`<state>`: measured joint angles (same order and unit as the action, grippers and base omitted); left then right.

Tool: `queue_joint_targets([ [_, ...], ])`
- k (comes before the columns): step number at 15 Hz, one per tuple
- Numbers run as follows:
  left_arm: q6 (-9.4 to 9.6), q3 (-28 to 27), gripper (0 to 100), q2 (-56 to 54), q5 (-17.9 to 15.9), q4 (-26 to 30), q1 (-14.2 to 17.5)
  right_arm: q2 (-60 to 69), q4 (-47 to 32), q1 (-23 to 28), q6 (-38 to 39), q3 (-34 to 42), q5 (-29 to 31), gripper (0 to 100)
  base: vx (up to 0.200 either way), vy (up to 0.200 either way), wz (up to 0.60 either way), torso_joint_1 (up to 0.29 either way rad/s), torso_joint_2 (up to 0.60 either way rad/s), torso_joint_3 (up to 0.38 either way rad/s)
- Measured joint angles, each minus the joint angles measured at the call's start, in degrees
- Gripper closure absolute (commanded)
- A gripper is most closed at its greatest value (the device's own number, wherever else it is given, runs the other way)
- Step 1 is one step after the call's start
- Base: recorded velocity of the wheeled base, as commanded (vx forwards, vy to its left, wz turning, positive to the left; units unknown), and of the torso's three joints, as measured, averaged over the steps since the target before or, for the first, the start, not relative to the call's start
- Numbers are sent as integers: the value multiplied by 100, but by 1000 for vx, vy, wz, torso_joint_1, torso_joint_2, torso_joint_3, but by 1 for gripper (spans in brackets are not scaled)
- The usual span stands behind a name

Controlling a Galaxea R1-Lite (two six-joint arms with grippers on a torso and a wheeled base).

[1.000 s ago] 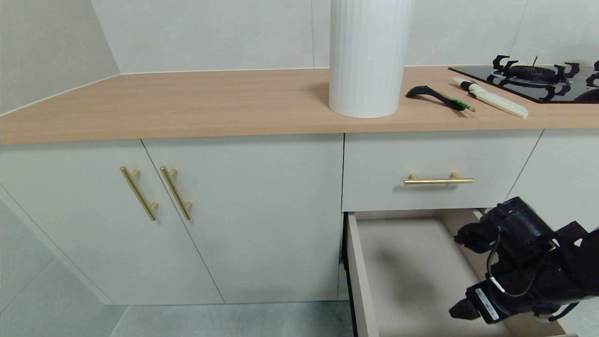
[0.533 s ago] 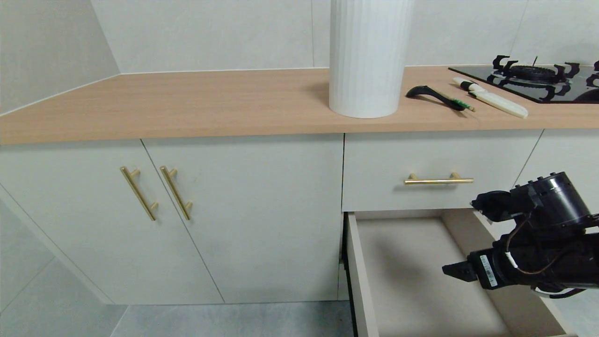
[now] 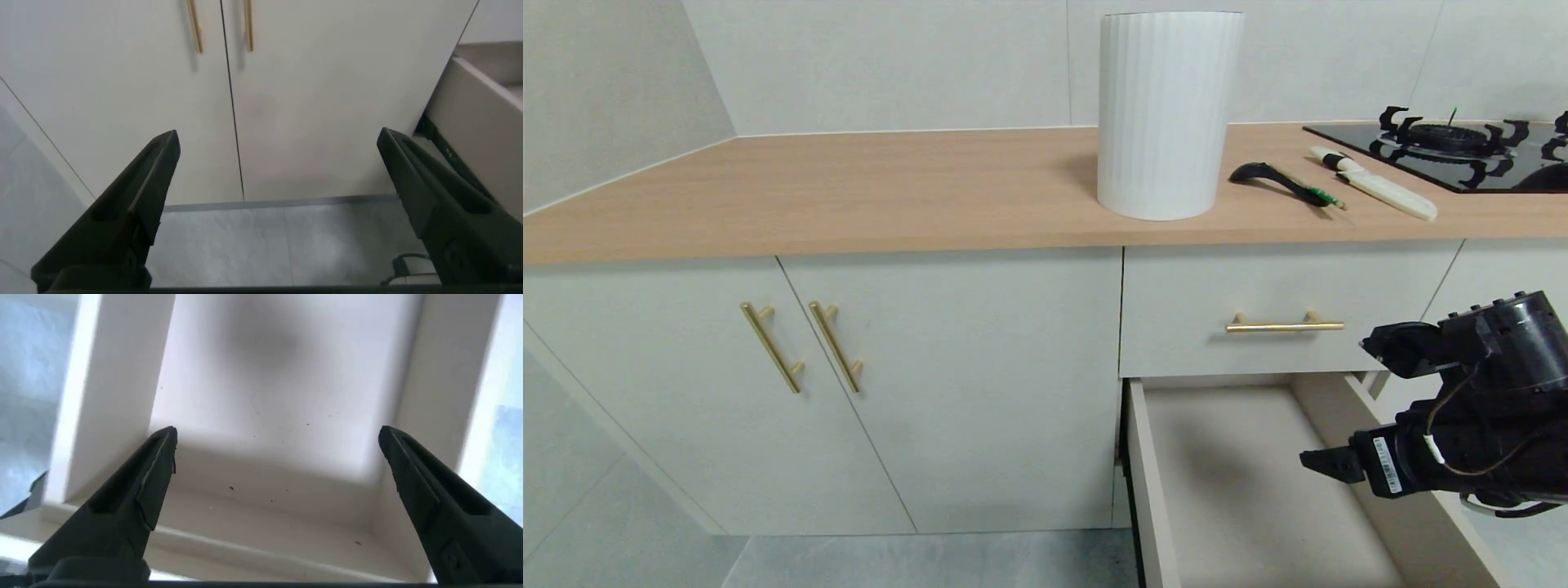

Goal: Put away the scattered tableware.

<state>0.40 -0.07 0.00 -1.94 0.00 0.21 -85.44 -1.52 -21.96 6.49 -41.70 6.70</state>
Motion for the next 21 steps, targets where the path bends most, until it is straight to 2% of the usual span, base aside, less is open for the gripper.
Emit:
queue_joint_targets([
  [13,4,7,0,0,2,2,-7,44,-4,-1,-6,30,16,0,0,0,0,179,-475,-283],
  [21,2,7,0,0,0,10,-5,41,511,35,-356,-135,211,0,0,0,0,25,-51,-31],
])
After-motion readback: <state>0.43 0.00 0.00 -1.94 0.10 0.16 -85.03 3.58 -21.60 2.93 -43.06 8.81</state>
